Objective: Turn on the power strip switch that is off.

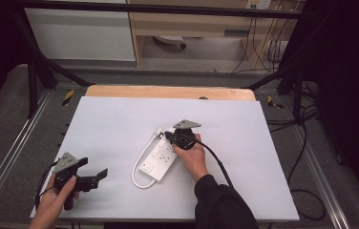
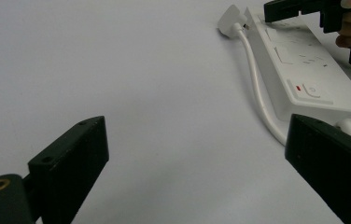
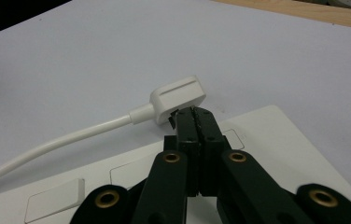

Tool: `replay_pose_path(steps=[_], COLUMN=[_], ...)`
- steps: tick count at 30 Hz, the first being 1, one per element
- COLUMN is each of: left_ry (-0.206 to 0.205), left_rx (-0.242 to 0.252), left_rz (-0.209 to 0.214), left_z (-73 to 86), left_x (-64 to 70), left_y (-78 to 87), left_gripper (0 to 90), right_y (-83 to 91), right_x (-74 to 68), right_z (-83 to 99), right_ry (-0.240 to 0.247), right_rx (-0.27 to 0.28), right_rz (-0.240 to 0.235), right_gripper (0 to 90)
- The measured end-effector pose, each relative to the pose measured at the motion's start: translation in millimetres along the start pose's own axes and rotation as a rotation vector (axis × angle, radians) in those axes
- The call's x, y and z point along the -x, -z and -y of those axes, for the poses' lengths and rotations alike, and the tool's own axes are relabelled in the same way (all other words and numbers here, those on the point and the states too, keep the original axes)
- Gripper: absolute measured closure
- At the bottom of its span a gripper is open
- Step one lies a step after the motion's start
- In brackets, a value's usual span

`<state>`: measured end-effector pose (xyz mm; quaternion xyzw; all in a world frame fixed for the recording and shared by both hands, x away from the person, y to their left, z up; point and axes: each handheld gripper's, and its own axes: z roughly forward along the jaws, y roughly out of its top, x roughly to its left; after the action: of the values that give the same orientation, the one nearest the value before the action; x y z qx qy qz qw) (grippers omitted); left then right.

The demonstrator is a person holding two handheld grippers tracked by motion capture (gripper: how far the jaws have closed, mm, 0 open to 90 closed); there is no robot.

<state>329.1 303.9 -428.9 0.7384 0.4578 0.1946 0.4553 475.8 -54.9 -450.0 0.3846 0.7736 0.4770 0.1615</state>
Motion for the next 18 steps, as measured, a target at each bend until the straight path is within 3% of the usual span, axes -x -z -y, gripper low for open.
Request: replay_pose_path(steps=[18], left_ry=[-0.001], left_rx=[-0.002], left_rz=[0.0], left_z=[0.1], left_x=[0.0], left_y=[0.3], left_gripper=[6.2], right_y=[-3.0], right_x=[-2.9], right_z=[1.4], right_ry=[0.008], right_rx=[-0.01], right_rz=[-0.015], right_gripper=[90.0])
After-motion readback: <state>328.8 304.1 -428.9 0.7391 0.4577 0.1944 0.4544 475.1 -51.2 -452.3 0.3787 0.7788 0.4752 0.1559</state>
